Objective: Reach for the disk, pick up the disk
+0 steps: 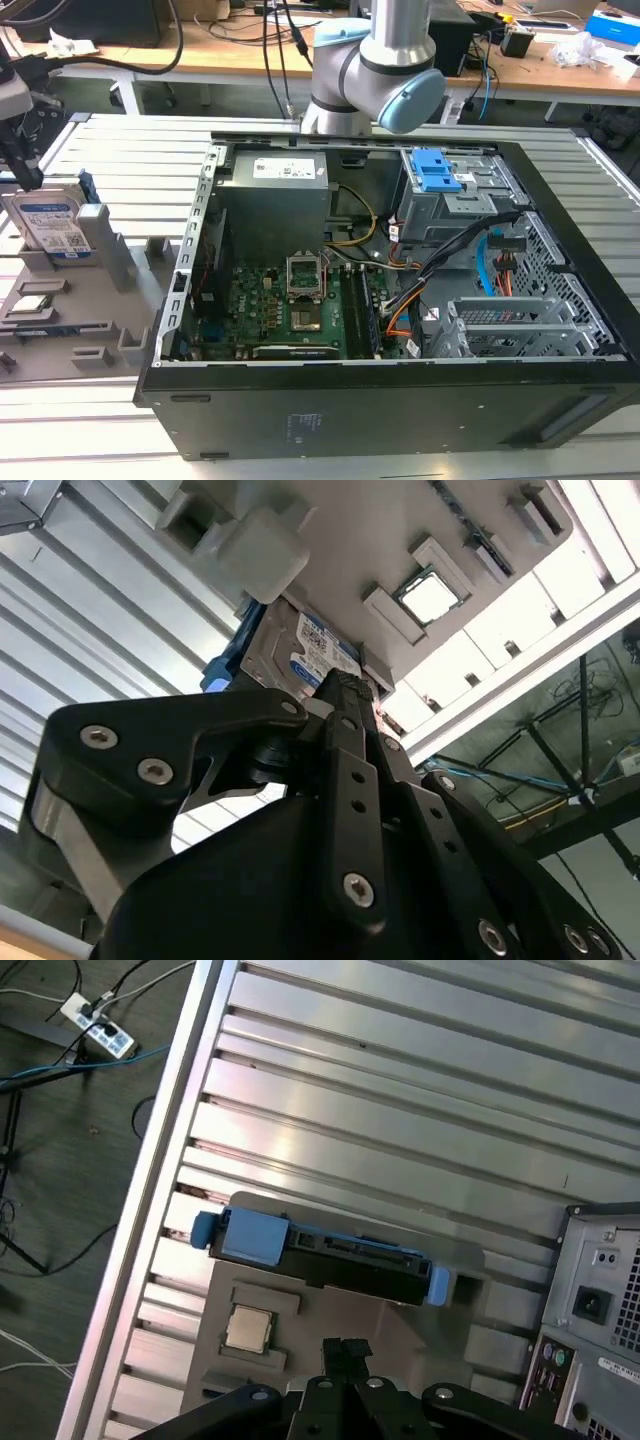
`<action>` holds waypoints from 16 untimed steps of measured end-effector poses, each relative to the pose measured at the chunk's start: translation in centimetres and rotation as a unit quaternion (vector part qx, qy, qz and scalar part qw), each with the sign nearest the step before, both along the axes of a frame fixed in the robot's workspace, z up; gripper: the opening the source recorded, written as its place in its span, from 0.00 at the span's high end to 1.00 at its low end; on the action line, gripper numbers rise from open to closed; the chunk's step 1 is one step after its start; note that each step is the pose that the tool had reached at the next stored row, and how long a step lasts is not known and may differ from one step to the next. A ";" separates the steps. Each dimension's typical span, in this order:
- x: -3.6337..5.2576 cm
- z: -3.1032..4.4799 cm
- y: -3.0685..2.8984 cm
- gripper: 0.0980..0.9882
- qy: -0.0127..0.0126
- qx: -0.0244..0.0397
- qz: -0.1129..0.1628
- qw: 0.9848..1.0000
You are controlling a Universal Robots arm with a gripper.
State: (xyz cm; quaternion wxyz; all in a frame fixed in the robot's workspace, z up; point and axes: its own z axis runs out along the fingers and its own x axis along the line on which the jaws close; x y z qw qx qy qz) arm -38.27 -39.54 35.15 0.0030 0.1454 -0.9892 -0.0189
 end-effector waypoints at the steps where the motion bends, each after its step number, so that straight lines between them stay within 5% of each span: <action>1: 0.00 0.00 0.00 0.99 0.000 0.000 0.006 1.000; 5: 0.00 0.00 0.00 0.99 0.000 0.000 0.057 0.998; 10: 0.00 0.00 0.00 0.99 0.000 0.000 0.114 0.993; 16: 0.00 0.00 0.00 0.99 0.000 0.000 0.153 0.988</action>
